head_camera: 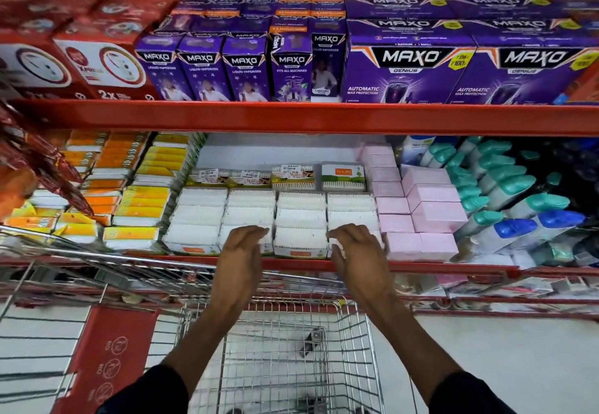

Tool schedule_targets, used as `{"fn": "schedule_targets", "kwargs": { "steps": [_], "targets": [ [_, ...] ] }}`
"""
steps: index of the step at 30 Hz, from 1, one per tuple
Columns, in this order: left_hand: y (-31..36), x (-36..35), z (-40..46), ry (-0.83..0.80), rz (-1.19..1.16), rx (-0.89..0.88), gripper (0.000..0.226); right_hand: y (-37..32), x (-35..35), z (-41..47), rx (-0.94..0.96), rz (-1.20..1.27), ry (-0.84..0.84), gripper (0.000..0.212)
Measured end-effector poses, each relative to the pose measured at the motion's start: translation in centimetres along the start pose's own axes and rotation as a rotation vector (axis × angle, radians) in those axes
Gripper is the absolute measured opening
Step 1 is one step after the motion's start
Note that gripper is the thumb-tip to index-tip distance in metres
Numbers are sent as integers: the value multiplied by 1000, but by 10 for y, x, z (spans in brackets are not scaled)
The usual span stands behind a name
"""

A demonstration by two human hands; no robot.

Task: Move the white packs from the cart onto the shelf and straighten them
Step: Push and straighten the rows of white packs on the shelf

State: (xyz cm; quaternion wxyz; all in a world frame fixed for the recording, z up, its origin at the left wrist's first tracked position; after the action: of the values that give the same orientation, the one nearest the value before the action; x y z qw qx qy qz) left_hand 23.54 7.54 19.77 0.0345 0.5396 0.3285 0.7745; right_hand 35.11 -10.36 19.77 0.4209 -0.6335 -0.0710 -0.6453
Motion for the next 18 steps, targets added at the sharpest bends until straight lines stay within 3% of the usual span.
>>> {"fn": "schedule_targets", "kwargs": {
  "steps": [5,18],
  "targets": [
    [-21,10,3,-64,98,-8,36,-48,-41,14,116,29,-94,35],
    [-34,13,14,-101,88,-54,40,-54,-62,25,69,-34,-116,37]
  ]
}}
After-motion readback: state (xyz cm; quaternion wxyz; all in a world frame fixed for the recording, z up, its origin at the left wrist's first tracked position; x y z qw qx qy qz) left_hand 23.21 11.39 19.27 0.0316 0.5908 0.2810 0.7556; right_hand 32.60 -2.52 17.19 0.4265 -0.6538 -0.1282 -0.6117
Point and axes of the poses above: each hand's wrist, its own z-axis towards the middle knuckle, its own x-axis out of the back of the hand, y = z × x, the point moved 8 cm from there along z, towards the middle knuckle, and after that the axes turned 1 degree about -y, right-handed, at the moved point
